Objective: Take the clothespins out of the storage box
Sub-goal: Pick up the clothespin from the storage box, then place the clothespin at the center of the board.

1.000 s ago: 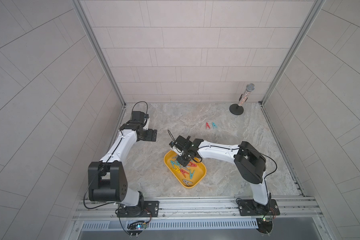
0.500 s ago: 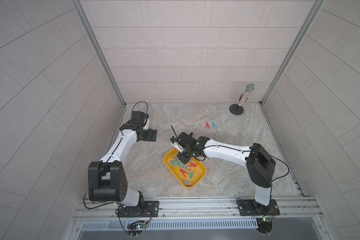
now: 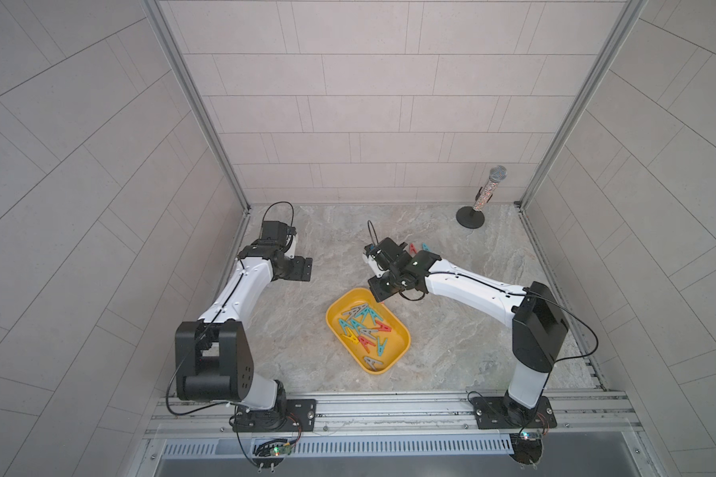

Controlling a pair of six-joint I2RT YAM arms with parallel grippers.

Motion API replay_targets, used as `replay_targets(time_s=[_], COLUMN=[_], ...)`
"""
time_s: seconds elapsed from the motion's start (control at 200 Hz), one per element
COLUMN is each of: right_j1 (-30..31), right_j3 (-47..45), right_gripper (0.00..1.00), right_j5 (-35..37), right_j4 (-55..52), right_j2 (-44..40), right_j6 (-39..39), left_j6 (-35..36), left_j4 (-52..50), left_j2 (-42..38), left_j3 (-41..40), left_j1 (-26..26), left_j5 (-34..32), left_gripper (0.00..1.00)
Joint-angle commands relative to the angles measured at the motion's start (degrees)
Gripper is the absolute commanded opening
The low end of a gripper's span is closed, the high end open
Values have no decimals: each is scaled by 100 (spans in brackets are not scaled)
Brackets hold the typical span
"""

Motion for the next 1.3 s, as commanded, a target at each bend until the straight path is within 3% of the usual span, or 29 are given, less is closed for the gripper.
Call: replay_targets(time_s=[0.0,0.68,0.996,1.296], right_j1=[-243,-2257,-2988,-3323], right_j3=[-142,-893,-515,317], right_gripper=[0,0,0,0], right_j5=[-13,-227,-312,-307], right_j4=[-236,-47,-99,-212], right_j2=[-405,-540,-10,972], right_j6=[292,57,-277,-545], left_j6=[49,41,36,41], left_j4=[-83,-84,-90,-91], left_j2=[-104,-88,-84,-114], left_j3=[-91,-77,-74,-71], left_j1=[42,42,40,41], left_j5=[-4,-23,-10,-2], left_gripper=[100,100,100,100])
